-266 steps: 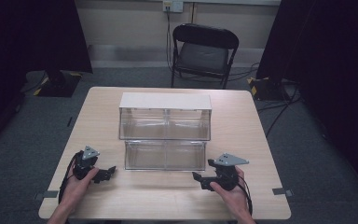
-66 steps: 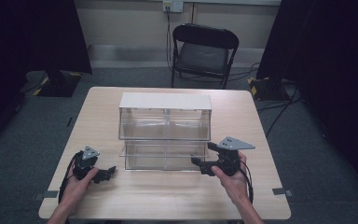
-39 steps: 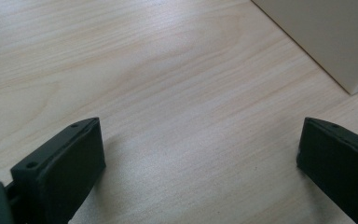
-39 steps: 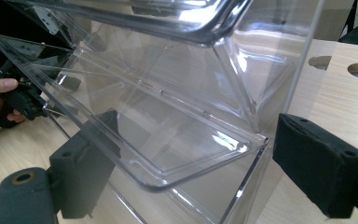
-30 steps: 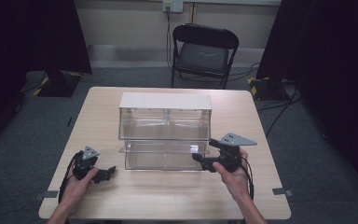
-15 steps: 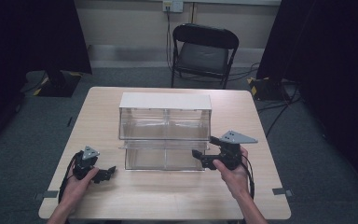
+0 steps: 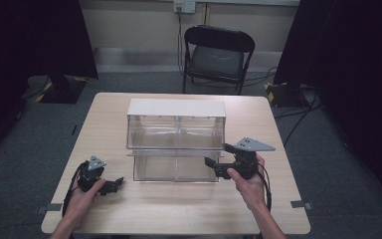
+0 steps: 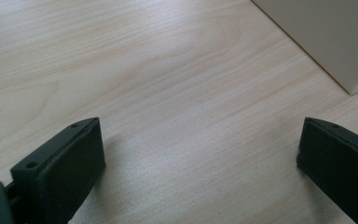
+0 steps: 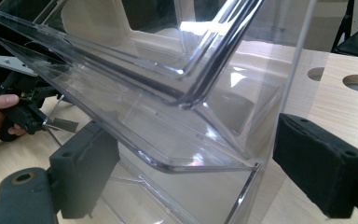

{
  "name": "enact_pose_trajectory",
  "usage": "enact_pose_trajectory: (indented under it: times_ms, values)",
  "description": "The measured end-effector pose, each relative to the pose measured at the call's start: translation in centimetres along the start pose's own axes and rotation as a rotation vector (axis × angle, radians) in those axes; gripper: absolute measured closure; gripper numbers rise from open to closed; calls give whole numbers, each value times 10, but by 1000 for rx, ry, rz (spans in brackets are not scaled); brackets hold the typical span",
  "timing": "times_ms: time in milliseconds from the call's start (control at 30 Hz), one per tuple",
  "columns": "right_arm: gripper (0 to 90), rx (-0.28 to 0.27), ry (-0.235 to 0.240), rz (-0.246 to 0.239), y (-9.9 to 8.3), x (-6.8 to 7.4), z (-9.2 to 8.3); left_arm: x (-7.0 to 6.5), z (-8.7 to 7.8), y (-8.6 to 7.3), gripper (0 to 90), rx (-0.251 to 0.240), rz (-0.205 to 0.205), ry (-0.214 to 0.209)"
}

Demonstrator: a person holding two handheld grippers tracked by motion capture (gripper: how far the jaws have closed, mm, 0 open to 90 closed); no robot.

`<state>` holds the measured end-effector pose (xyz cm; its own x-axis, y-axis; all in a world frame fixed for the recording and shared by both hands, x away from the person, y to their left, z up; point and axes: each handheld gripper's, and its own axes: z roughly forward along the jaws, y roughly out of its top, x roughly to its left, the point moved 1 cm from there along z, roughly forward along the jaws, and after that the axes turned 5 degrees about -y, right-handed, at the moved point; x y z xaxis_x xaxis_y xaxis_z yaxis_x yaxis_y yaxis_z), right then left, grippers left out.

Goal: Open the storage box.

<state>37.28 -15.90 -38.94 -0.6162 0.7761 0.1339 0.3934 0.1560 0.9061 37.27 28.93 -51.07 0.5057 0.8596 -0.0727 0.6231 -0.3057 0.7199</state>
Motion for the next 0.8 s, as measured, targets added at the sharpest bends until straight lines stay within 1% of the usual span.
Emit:
enact_pose_trajectory:
  times_ms: [367, 800]
  values:
    - [136, -8, 15, 9, 1, -1, 2, 0, 0, 0, 2, 0, 0, 0]
    - [138, -9, 16, 12, 1, -1, 3, 0, 0, 0, 2, 0, 0, -1]
